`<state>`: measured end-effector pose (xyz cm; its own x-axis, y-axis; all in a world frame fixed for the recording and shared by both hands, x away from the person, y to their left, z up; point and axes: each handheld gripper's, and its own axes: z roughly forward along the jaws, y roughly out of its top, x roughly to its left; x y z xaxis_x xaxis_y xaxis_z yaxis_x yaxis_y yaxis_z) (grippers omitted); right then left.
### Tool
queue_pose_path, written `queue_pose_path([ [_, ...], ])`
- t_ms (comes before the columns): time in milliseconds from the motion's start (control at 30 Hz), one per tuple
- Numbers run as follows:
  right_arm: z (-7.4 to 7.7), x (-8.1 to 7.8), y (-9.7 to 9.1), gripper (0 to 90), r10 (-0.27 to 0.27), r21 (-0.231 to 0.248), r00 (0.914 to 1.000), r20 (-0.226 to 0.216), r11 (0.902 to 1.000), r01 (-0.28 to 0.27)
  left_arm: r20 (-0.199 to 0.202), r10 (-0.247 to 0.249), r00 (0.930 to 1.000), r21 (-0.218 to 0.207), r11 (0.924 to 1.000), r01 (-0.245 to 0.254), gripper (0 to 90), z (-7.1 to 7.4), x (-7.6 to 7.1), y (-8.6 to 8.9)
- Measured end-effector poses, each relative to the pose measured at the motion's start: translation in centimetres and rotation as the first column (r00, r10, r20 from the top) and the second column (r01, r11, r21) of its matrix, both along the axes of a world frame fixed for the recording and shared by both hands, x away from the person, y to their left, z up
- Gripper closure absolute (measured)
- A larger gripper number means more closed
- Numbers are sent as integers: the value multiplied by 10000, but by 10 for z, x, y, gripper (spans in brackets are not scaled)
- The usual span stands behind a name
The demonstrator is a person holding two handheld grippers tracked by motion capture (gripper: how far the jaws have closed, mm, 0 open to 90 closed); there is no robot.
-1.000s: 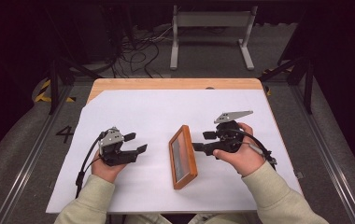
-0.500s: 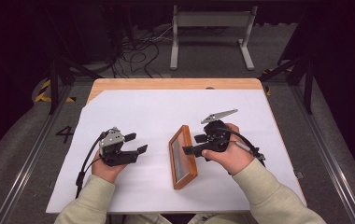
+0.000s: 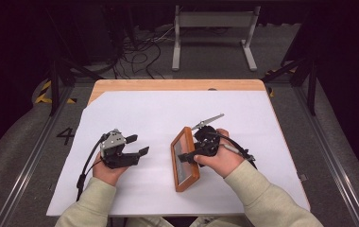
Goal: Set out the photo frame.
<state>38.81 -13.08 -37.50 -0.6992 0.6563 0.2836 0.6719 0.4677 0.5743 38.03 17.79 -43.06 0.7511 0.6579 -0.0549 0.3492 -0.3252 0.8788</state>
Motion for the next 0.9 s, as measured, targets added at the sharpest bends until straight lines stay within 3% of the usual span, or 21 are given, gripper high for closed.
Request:
queue_pose_path([
  [267, -8, 1, 8, 342, 170, -234, 9990, -412, 9996, -180, -9, -27, 10000, 46, 10000, 27, 329, -1, 1, 0],
  [367, -8, 1, 8, 362, -3, -125, 9984, -571, 9999, -4, -5, -32, 10000, 100, 9999, 32, 328, -1, 1, 0],
  [767, -9, 1, 4, 444, -288, -72, 9977, -612, 9996, 285, -21, 52, 10000, 66, 10000, -52, 328, -2, 2, 0],
  [833, -8, 1, 4, 474, -371, -91, 9969, -700, 9993, 366, -47, 49, 10000, 64, 10000, -49, 328, -3, 2, 0],
  [900, -6, 1, 4, 559, -422, -250, 9955, -843, 9989, 403, 2, 57, 10000, 64, 10000, -57, 328, -3, 2, 0],
])
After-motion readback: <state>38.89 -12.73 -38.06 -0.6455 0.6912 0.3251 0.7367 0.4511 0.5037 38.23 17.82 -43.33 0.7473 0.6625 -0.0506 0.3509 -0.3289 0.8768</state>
